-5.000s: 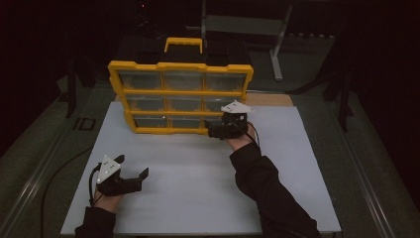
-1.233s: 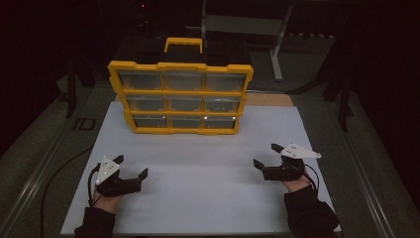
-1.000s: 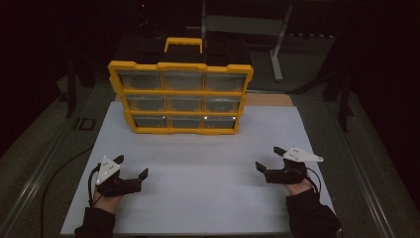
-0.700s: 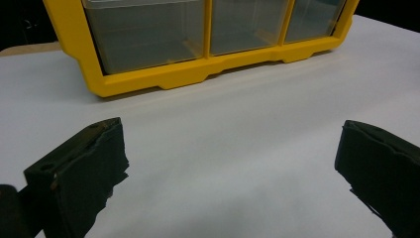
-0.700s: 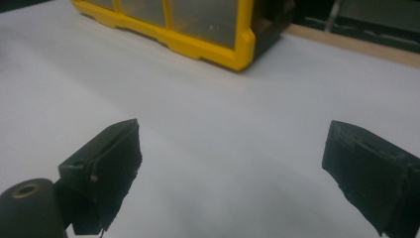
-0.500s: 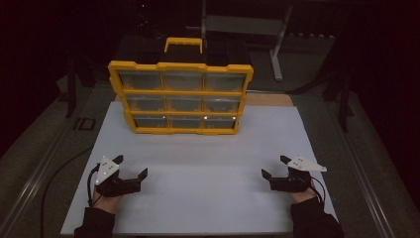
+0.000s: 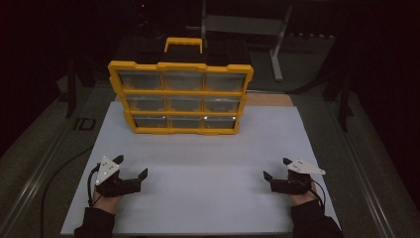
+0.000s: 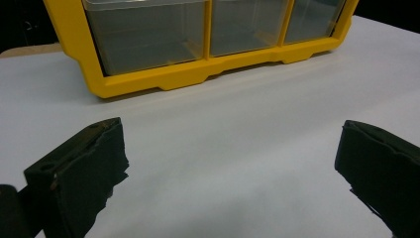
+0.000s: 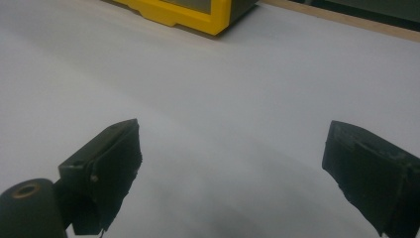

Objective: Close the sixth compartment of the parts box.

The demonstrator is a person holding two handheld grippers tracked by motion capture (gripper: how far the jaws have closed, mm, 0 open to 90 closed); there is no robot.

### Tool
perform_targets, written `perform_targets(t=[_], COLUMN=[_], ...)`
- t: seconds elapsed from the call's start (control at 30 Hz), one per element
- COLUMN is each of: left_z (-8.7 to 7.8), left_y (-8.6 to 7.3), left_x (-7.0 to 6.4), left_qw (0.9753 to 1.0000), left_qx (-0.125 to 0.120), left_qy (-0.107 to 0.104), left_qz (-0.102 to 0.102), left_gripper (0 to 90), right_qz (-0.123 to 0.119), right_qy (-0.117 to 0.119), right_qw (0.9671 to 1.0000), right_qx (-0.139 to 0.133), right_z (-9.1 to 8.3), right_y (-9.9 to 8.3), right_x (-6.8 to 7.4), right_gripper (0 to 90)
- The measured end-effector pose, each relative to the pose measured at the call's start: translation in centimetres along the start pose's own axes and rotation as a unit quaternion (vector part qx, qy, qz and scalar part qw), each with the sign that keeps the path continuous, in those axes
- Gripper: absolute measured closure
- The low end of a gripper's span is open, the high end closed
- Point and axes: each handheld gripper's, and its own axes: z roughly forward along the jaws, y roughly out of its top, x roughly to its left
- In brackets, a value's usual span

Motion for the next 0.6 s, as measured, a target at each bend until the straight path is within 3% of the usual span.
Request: perform_targets(t=[0.6], left_z=[0.10], left_y=[-0.03], left_x=[-0.03], left_qw=[1.0000], left_qx=[0.003], left_qy=[-0.001], left_qz=[0.002], left_gripper=[0.1], right_qz=[-0.004], right_qy=[0.003], right_qw=[1.0000], right_qx=[0.001], right_z=[0.93], right_y=[0.07], right_x=[0.07], right_gripper=[8.2])
